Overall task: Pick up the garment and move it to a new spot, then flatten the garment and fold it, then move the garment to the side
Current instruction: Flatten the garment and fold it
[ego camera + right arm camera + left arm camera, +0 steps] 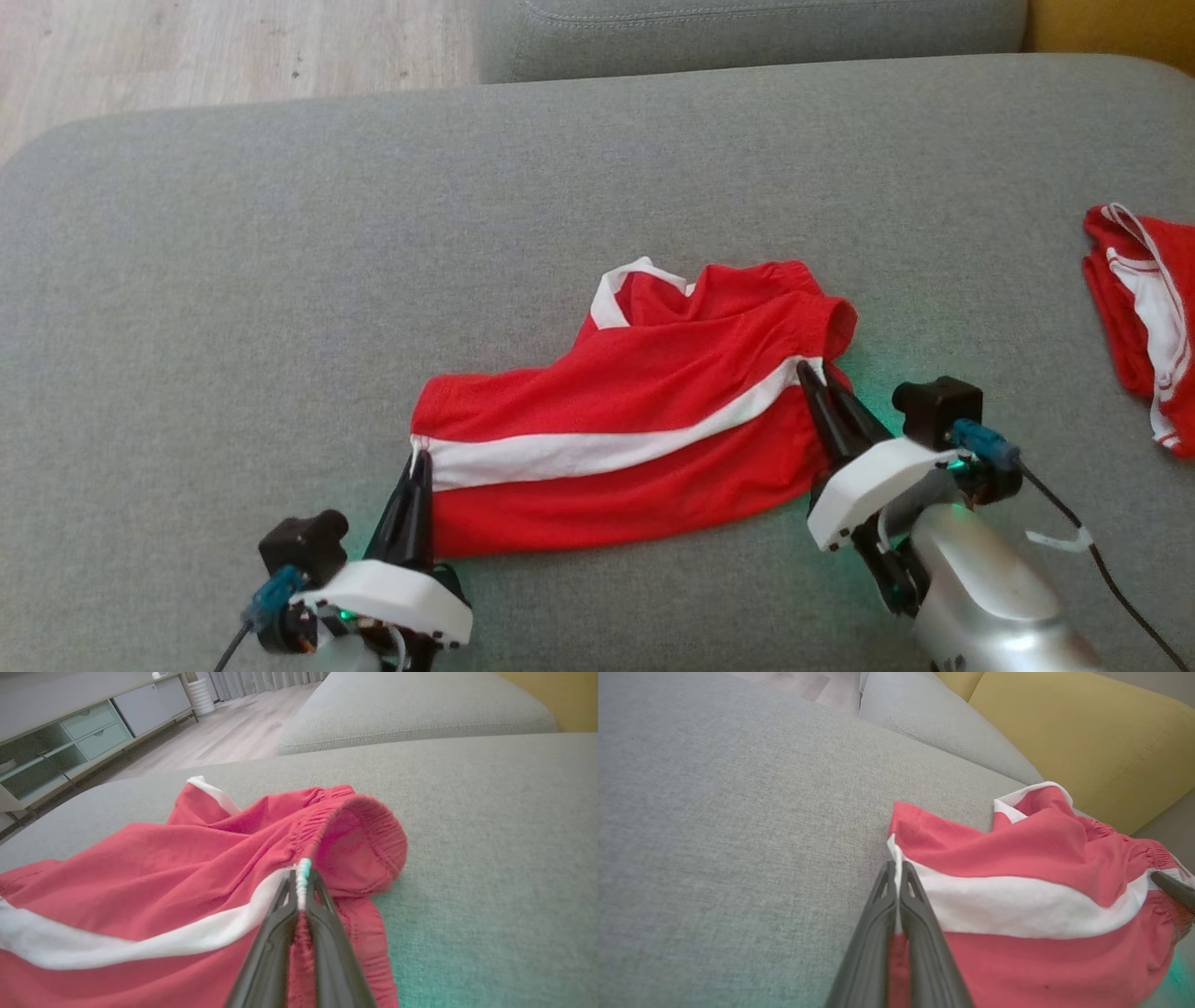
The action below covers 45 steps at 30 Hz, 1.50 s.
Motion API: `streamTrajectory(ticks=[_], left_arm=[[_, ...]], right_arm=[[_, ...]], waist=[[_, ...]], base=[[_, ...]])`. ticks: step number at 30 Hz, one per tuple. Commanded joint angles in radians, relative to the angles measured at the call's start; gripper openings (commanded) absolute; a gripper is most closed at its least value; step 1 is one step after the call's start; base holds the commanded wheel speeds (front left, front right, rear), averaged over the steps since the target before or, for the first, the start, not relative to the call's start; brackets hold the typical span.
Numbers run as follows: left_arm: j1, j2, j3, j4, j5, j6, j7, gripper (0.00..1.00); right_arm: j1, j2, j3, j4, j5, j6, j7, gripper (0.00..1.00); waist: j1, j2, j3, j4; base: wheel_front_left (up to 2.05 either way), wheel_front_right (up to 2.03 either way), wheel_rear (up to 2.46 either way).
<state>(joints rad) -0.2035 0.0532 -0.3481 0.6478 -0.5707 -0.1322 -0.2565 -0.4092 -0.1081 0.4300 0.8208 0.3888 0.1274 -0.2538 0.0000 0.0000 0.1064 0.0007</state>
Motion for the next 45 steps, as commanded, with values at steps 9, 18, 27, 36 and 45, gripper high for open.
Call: streamTrajectory(ticks=[9,18,27,36,45], left_arm=[[-0.054,0.031,0.103,-0.152,0.031,0.002,-0.005,0.0],[-0.299,0.211,0.155,-0.396,0.07,0.002,-0.005,0.0],[-0.481,0.325,0.193,-0.576,0.064,0.036,0.16,0.0],[-0.531,0.294,0.168,-0.51,0.039,0.08,0.273,0.0],[-0.831,0.249,0.158,-0.334,0.178,0.117,0.024,0.0]], right_arm=[[-0.005,-0.001,-0.03,-0.185,0.018,0.003,-0.008,0.0],[-0.128,-0.078,-0.011,-0.435,0.158,0.003,0.004,0.0],[-0.252,-0.164,-0.047,-0.646,0.272,0.003,0.206,0.0],[-0.379,-0.144,-0.029,-0.569,0.302,0.003,0.374,0.0],[-0.73,-0.123,-0.015,-0.344,0.124,0.003,0.081,0.0]], waist=[[0.0,0.0,-0.057,-0.006],[0.0,0.0,-0.142,-0.017],[0.0,0.0,-0.122,-0.006],[0.0,0.0,0.053,0.0],[0.0,0.0,0.204,0.004]], base=[[0.0,0.0,0.0],[0.0,0.0,0.0],[0.0,0.0,0.0],[0.0,0.0,0.0],[0.0,0.0,0.0]])
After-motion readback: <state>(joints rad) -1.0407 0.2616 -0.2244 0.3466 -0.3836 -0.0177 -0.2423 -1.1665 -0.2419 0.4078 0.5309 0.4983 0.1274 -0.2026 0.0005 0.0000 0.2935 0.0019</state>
